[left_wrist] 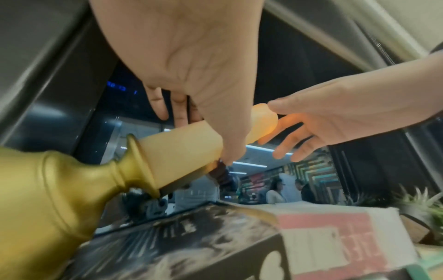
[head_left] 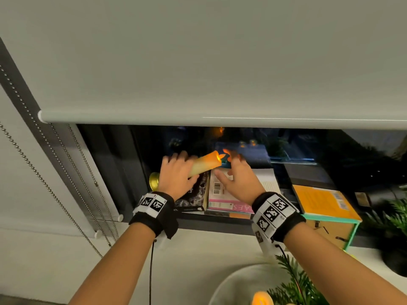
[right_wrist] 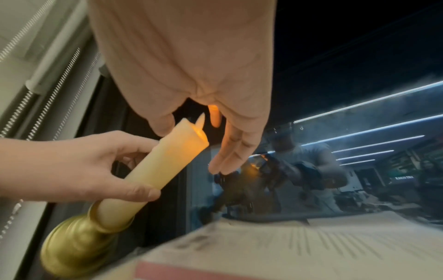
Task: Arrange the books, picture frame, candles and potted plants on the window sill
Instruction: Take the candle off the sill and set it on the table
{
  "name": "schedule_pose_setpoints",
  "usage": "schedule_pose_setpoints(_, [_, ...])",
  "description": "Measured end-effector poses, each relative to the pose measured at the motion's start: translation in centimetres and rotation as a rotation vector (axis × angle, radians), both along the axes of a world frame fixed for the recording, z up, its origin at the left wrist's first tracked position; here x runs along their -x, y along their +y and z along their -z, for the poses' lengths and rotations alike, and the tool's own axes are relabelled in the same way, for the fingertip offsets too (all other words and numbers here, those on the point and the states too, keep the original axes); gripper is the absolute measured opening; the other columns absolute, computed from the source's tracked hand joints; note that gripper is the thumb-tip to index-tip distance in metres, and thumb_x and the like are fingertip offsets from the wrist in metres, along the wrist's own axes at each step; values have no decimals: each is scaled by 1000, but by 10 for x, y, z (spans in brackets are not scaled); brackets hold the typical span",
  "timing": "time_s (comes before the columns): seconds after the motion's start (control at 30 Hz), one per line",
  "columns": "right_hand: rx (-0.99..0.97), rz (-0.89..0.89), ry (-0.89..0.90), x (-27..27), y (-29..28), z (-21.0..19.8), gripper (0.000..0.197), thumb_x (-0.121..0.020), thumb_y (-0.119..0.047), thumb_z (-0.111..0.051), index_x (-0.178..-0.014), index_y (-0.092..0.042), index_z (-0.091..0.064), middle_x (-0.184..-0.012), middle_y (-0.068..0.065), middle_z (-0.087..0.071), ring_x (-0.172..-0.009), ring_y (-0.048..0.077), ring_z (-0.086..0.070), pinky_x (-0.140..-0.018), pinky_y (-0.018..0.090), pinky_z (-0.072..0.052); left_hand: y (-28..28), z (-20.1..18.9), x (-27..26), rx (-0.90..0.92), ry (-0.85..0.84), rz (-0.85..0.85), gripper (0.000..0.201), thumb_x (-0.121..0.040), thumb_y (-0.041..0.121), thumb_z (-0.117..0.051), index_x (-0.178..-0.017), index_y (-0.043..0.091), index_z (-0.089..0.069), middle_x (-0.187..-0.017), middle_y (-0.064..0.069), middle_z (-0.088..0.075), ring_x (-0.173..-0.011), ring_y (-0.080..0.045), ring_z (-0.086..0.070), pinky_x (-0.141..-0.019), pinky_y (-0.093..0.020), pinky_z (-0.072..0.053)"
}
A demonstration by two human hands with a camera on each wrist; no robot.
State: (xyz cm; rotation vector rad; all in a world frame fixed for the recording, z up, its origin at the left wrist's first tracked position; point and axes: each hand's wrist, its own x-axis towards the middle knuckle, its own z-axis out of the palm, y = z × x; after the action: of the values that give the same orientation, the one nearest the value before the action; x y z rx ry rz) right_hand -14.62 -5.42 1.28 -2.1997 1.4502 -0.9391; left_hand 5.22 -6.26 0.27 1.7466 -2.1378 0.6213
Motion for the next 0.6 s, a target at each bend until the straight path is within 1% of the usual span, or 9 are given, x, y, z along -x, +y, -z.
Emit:
schedule_pose_setpoints(0.07, [25,-33,-75,0,6,-7,66,-89,-46,-56,-143,-22,-29,-122,9,-54,-108,22,-57,-87,43,-53,17,-4,3,60,31,80,47,-73,45,-67,-115,23,-60,-101,-4,-60,-90,-26,-58,-75,-38,-37])
schedule_pose_setpoints(0.13, [32,-52,-104,1,17,-14,61,-87,-53,-54,-137,-24,-36,-115,6,-55,-97,17,-58,-84,40,-54,34,-8,8,95,92,141,45,-74,44,-64,-114,23,-59,-98,0,-56,-87,-21,-55,-73,-35,-34])
schedule_pose_setpoints(0.17, [33,-64,-132,2,24,-17,57,-86,-55,-54,-132,-23,-41,-111,4,-56,-93,15,-57,-82,37,-53,43,-9,11,97,125,158,45,-75,45,-63,-113,23,-59,-96,1,-55,-86,-19,-53,-72,-33,-32])
schedule_pose_setpoints(0.23, [41,-98,-192,5,40,-22,46,-87,-50,-59,-121,-22,-48,-101,-1,-59,-83,10,-57,-74,26,-48,59,-11,19,79,190,192,43,-74,46,-63,-110,22,-59,-93,4,-52,-83,-18,-51,-70,-31,-31])
schedule_pose_setpoints(0.27, [43,-115,-197,8,49,-26,42,-87,-45,-62,-118,-21,-48,-94,-4,-60,-75,6,-57,-69,22,-45,67,-12,24,58,219,215,41,-74,47,-64,-106,22,-59,-91,5,-51,-83,-17,-51,-70,-30,-32])
schedule_pose_setpoints(0.33, [54,-134,-179,14,64,-34,38,-85,-41,-67,-111,-21,-48,-83,-9,-59,-66,1,-56,-60,17,-41,81,-15,34,-4,279,266,37,-75,49,-65,-100,22,-58,-89,7,-50,-82,-14,-50,-71,-32,-37])
schedule_pose_setpoints(0.43, [71,-162,-182,26,87,-47,39,-79,-43,-73,-99,-20,-49,-79,-11,-58,-65,0,-54,-58,15,-38,107,-21,52,-90,447,329,33,-75,48,-67,-94,25,-55,-86,10,-49,-79,-9,-49,-72,-33,-44])
schedule_pose_setpoints(0.5, [98,-182,-182,35,104,-54,40,-77,-45,-74,-95,-19,-50,-76,-11,-58,-65,0,-55,-58,15,-39,129,-24,64,-93,576,375,31,-75,42,-70,-96,25,-55,-87,10,-51,-80,-7,-51,-70,-34,-48])
schedule_pose_setpoints(0.6, [133,-174,-182,54,133,-62,39,-76,-45,-75,-91,-19,-51,-72,-11,-57,-63,0,-54,-56,15,-37,163,-26,84,-81,720,465,45,-76,41,-72,-114,25,-56,-101,12,-60,-90,-5,-56,-74,-32,-51])
